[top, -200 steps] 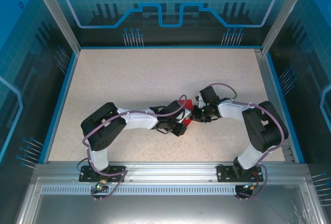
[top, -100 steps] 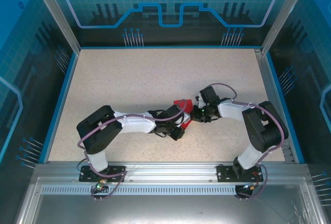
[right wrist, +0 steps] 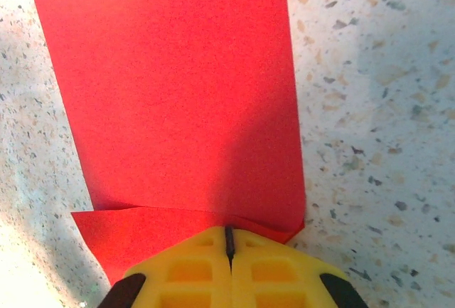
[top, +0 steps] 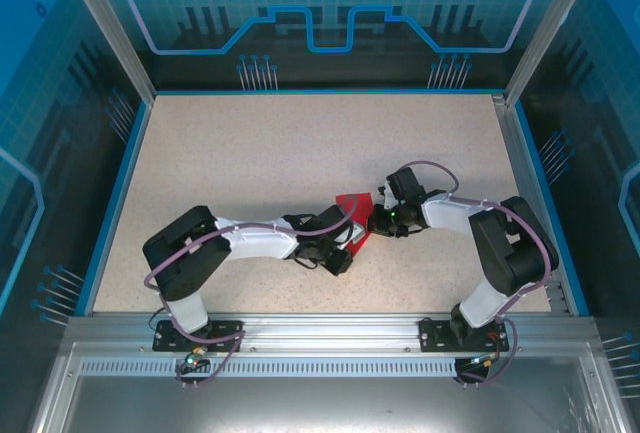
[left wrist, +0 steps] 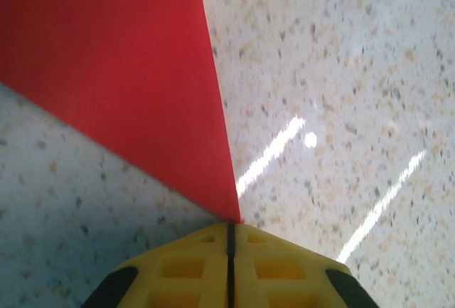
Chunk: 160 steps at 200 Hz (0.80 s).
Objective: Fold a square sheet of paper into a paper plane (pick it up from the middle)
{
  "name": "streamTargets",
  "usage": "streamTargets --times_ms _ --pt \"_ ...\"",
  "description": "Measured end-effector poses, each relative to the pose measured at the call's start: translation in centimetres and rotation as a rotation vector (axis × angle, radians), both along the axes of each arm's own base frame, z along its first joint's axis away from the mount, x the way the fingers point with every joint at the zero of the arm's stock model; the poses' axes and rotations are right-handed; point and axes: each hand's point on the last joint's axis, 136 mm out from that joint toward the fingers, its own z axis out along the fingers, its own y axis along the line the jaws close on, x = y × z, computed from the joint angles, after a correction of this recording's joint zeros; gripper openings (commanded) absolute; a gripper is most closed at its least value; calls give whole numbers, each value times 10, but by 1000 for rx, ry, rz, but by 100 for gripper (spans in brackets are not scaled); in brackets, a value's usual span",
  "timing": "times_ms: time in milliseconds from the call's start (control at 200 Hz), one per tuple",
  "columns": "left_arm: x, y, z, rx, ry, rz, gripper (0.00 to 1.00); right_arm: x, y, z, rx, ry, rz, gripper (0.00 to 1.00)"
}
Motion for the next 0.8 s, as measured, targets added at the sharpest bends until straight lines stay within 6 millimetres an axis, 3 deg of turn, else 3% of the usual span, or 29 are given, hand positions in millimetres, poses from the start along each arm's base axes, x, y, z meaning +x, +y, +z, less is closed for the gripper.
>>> streamTargets --times_ms 200,470,605,800 --pt "-14 7 13 -22 82 14 10 0 0 0 1 -2 0 4" --pt "21 -15 47 -164 81 71 9 -1 0 1 6 -11 1 4" --pt "36 -27 39 -183 81 75 9 -1 0 1 8 -11 1 4" --pt "43 -28 8 -147 115 90 9 0 0 1 12 -10 0 4"
